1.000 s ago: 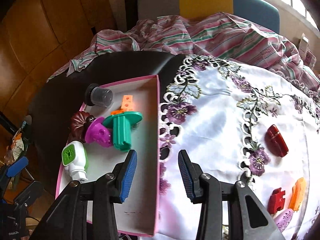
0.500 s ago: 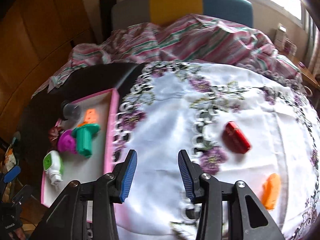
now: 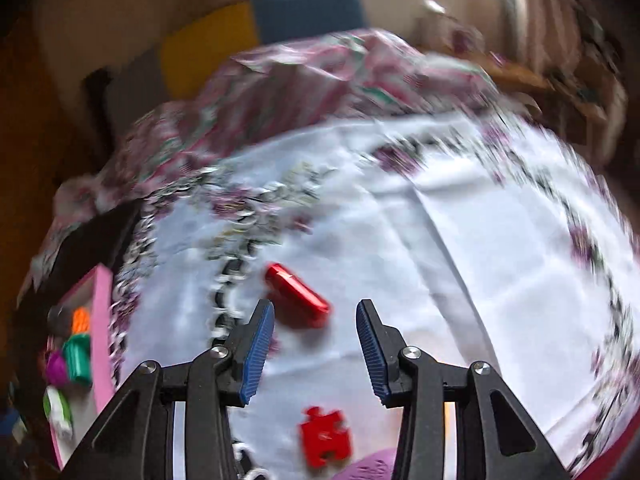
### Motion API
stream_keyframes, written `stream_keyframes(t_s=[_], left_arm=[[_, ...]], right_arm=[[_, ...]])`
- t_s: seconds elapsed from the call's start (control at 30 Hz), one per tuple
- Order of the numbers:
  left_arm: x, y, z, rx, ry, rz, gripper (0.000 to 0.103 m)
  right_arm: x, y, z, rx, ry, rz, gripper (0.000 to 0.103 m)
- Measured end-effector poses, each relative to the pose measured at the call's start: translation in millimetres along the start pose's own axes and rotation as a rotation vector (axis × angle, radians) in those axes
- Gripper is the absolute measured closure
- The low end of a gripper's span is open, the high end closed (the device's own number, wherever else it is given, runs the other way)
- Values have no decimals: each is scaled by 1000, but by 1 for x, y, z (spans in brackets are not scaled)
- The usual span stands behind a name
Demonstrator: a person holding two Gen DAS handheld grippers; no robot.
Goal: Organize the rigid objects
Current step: 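Move both grippers back over the remaining toys on the tablecloth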
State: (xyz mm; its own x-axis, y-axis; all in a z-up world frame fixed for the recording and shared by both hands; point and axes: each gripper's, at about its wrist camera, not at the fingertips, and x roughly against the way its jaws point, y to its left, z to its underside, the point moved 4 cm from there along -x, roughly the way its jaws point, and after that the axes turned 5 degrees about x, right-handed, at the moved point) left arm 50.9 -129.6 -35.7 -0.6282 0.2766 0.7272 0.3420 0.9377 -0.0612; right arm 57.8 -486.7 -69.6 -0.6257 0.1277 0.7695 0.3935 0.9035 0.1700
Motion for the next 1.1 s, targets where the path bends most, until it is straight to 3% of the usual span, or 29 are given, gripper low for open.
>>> stream_keyframes(t_s=[0.07,0.23,0.63,0.83,1.1], left_arm=[[-5,-9,-4,-16,4,7,17],[-19,-33,-14,-59,19,35,16],[-55,-90,-32,-151,55,87,16],[-82,-121,-39,-199,98,132,16],[-118,-170,-47,-272,152,217,10]], right_arm=[[-6,-19,3,-85,40,18,60],[-5,-39,2,-194,29,-4,60],[-4,-63,5,-325,31,-26,59],[4,-79,4,-393,-7,6,58],[8,-100,9,-514,-26,-30,56]])
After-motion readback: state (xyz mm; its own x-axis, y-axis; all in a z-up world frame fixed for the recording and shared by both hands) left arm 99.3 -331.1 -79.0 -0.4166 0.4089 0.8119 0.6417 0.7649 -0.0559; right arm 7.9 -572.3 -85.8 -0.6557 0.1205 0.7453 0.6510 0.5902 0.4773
